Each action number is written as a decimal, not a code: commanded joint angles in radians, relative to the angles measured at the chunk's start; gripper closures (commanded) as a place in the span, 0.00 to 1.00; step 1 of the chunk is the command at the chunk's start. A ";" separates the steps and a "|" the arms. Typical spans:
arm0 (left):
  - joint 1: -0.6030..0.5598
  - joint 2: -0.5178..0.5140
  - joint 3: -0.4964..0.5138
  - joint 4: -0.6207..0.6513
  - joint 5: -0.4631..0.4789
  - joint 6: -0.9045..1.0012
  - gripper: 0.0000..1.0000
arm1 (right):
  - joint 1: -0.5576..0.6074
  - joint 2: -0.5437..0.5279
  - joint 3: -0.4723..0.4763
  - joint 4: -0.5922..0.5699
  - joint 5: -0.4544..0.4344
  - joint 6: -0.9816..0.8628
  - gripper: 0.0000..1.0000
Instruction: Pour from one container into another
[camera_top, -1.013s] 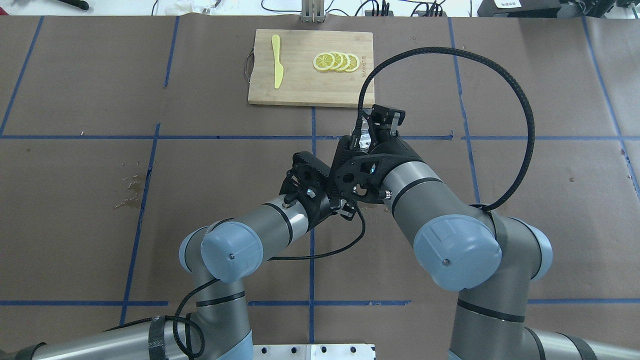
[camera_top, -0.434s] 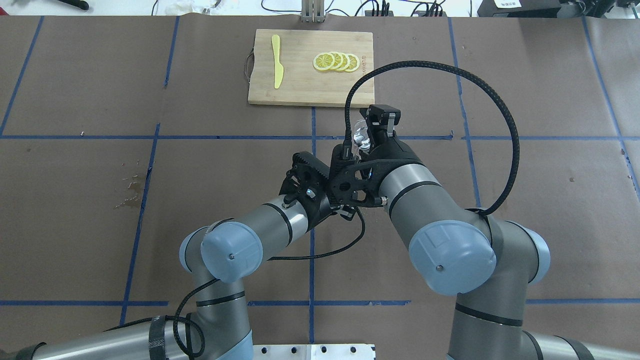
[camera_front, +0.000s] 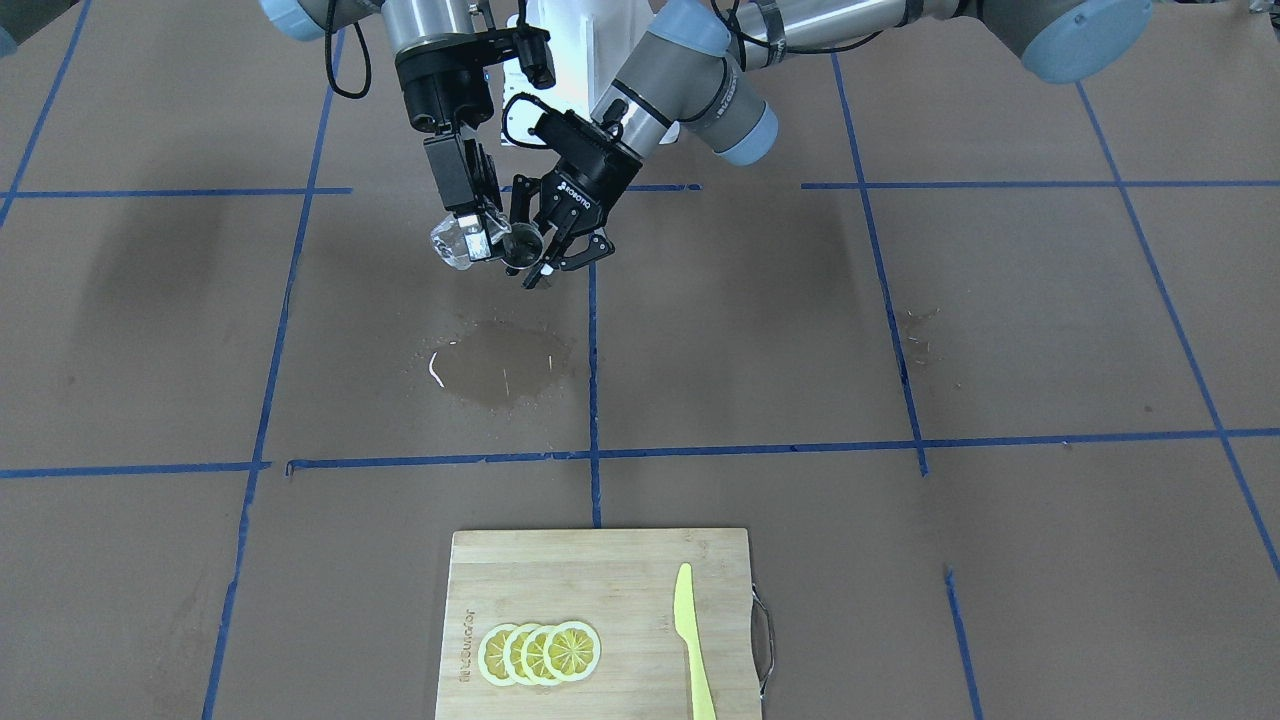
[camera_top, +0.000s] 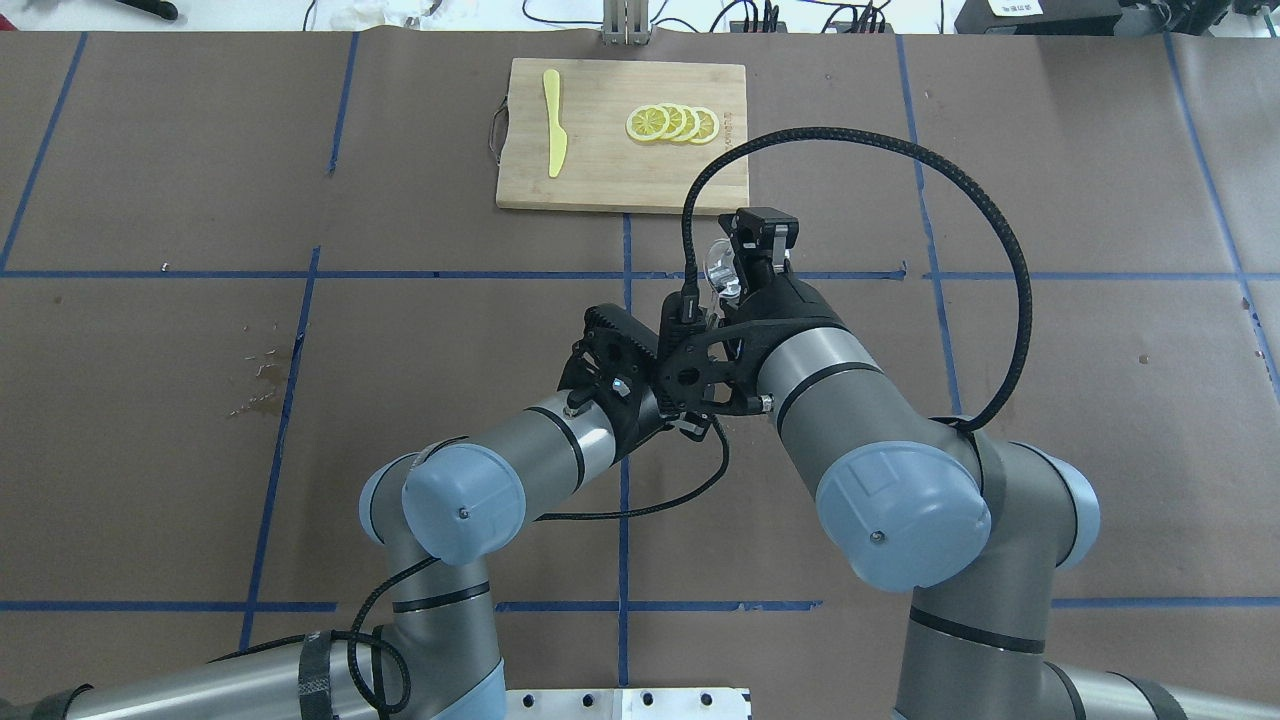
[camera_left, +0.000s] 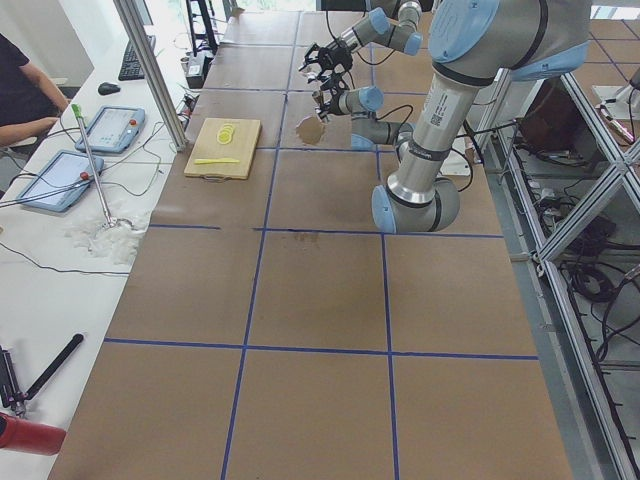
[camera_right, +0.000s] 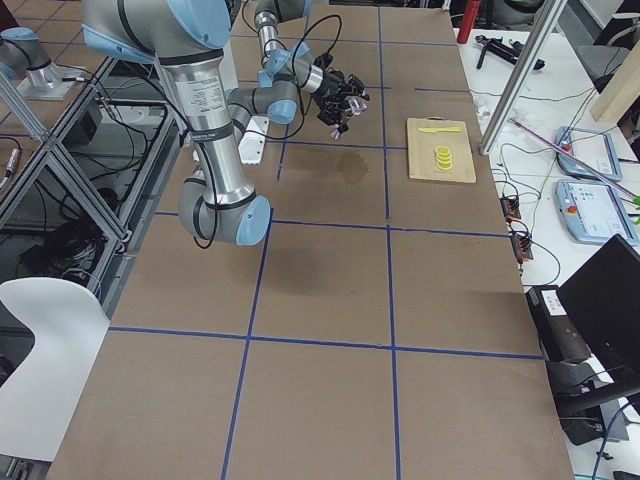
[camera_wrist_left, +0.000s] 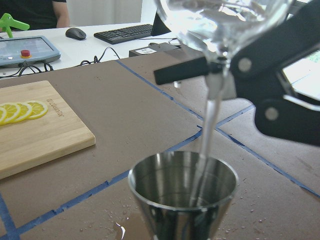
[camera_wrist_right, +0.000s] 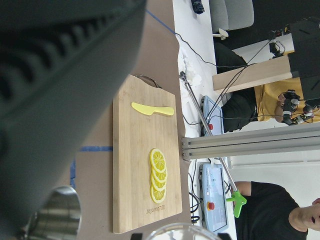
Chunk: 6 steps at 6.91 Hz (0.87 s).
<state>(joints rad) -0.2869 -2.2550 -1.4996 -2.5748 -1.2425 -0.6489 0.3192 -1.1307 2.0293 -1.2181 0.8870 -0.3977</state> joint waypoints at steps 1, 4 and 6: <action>0.000 0.000 0.002 -0.002 0.000 0.000 1.00 | 0.000 0.011 -0.001 0.000 0.000 -0.018 1.00; 0.000 0.000 0.010 -0.002 0.000 0.000 1.00 | 0.000 0.046 -0.004 -0.032 -0.031 -0.059 1.00; 0.000 0.000 0.010 -0.002 -0.002 0.000 1.00 | 0.000 0.046 -0.007 -0.034 -0.037 -0.061 1.00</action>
<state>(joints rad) -0.2869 -2.2549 -1.4902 -2.5769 -1.2429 -0.6489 0.3191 -1.0861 2.0236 -1.2499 0.8551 -0.4553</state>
